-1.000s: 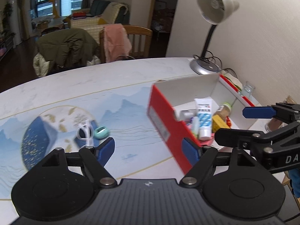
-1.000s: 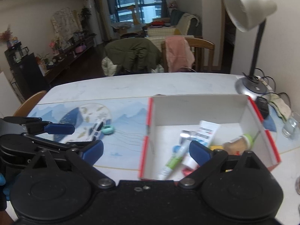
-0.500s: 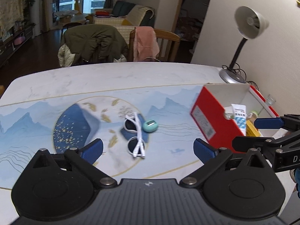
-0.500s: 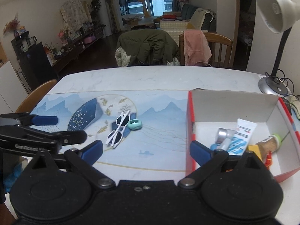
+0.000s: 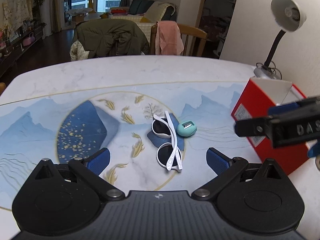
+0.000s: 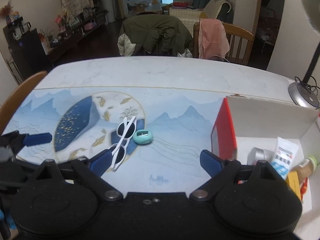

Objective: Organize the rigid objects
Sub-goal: 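Withdraw both tools from the box toward the sunglasses and sharpener, then grasp the white sunglasses with left tool while right tool grasps the teal sharpener, then carry the sunglasses and teal sharpener into the red box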

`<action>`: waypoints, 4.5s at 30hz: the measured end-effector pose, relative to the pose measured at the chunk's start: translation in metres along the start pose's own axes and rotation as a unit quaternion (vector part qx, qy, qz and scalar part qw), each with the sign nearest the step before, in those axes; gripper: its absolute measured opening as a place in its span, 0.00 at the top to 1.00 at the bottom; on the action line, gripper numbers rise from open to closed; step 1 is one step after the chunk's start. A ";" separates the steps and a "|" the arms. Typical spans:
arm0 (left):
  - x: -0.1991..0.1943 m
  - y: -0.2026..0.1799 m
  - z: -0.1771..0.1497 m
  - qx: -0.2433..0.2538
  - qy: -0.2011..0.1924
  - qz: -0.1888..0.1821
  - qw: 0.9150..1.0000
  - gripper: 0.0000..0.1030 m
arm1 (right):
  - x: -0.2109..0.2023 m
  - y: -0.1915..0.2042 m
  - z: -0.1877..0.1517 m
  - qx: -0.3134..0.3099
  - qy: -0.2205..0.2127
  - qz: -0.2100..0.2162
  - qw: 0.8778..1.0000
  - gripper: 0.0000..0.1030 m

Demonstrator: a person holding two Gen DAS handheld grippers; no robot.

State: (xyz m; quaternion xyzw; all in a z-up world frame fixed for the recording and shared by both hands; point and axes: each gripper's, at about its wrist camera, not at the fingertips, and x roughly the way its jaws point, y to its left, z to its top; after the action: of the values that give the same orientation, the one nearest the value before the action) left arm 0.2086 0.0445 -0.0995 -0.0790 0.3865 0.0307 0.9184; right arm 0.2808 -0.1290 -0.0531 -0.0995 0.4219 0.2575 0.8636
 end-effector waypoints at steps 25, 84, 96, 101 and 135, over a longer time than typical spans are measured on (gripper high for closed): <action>0.084 -0.020 0.008 0.051 0.006 0.023 0.998 0.06 | 0.120 0.007 0.019 -0.032 0.090 0.024 0.995 0.32; -0.024 -0.050 0.000 0.000 -0.003 -0.024 1.000 0.62 | -0.053 -0.014 -0.046 0.012 0.020 0.044 0.999 0.64; -0.048 -0.092 0.029 -0.002 -0.024 -0.050 0.998 0.63 | -0.093 -0.072 -0.051 0.030 -0.019 0.017 0.999 0.64; -0.058 -0.122 0.046 0.005 -0.036 -0.066 0.997 0.63 | -0.098 -0.112 -0.054 0.047 -0.025 0.000 0.999 0.64; 0.045 -0.273 0.085 0.116 0.019 -0.034 0.992 0.63 | -0.064 -0.260 -0.078 0.068 0.011 -0.061 0.996 0.64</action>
State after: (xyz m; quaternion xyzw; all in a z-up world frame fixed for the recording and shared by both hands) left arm 0.3320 -0.2104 -0.0396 0.0143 0.4015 -0.0475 0.9145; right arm 0.3326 -0.4024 -0.0638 -0.0687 0.4412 0.1738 0.8777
